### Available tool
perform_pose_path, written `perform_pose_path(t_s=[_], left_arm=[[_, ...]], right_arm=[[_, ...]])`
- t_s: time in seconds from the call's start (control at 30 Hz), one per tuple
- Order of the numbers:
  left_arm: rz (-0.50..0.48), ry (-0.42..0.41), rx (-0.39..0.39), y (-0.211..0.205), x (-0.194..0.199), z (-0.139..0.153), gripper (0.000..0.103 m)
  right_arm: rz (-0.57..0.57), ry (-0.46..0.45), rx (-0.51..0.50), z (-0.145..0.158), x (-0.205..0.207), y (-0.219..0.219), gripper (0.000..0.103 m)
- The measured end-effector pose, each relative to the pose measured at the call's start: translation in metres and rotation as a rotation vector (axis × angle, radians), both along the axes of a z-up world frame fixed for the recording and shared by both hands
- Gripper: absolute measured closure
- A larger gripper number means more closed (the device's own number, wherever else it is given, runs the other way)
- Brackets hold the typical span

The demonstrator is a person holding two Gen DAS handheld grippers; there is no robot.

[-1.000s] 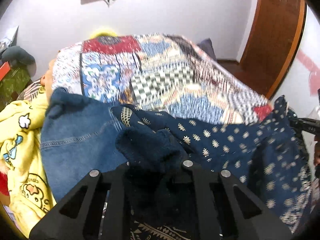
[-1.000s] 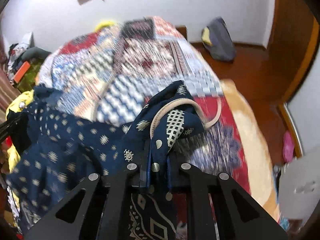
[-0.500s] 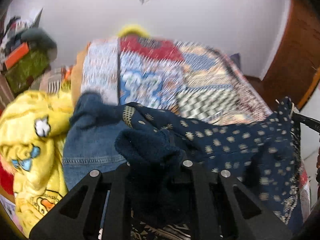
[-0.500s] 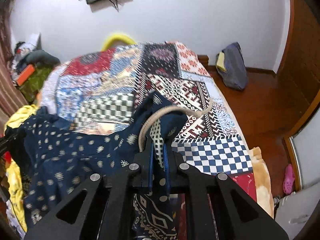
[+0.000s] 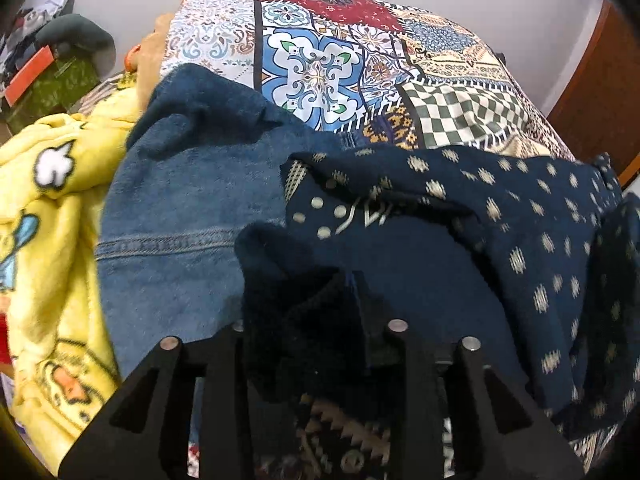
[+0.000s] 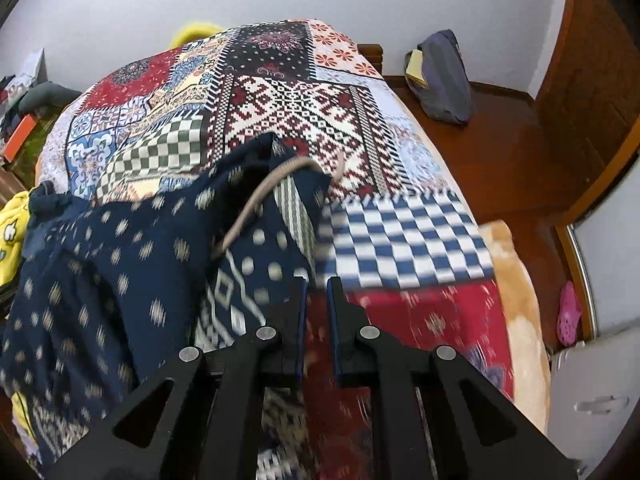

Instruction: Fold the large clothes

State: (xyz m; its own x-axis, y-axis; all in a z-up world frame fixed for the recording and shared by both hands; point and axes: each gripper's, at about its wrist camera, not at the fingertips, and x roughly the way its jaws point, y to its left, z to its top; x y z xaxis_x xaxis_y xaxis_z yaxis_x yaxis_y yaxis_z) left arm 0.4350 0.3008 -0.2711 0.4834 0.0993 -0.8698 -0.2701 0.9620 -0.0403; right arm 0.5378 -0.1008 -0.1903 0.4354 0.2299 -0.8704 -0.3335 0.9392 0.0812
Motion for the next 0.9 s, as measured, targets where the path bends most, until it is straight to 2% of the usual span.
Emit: perform_pose_path(t_s=[0.07, 0.13, 0.2, 0.3, 0.43, 0.5, 0.63, 0.77, 0.9], left_arm=[[-0.006, -0.001, 0.028, -0.004, -0.010, 0.009, 0.068], [-0.019, -0.006, 0.047, -0.008, -0.021, 0.017, 0.067], [-0.037, -0.012, 0.065, -0.014, -0.035, 0.029, 0.067], [-0.054, -0.026, 0.071, -0.020, -0.053, 0.044, 0.067], [-0.073, -0.060, 0.070, -0.029, -0.085, 0.072, 0.067], [-0.082, -0.079, 0.063, -0.032, -0.101, 0.085, 0.064], [-0.110, -0.095, 0.023, -0.035, -0.133, 0.102, 0.052], [-0.125, -0.083, -0.019, -0.037, -0.163, 0.103, 0.050], [-0.148, -0.025, -0.045, -0.042, -0.193, 0.082, 0.050]], right_arm=[[0.013, -0.013, -0.019, 0.010, -0.014, -0.004, 0.090], [0.028, -0.027, -0.033, 0.020, -0.031, -0.009, 0.079], [0.043, -0.061, -0.037, 0.033, -0.049, -0.012, 0.060], [0.067, -0.115, -0.044, 0.053, -0.078, -0.014, 0.053], [0.116, -0.135, -0.037, 0.075, -0.111, -0.014, 0.048], [0.131, -0.143, -0.027, 0.082, -0.127, -0.015, 0.041], [0.131, -0.131, 0.018, 0.082, -0.157, -0.025, 0.037], [0.122, -0.054, 0.073, 0.067, -0.180, -0.039, 0.037], [0.113, 0.006, 0.066, 0.047, -0.202, -0.052, 0.037]])
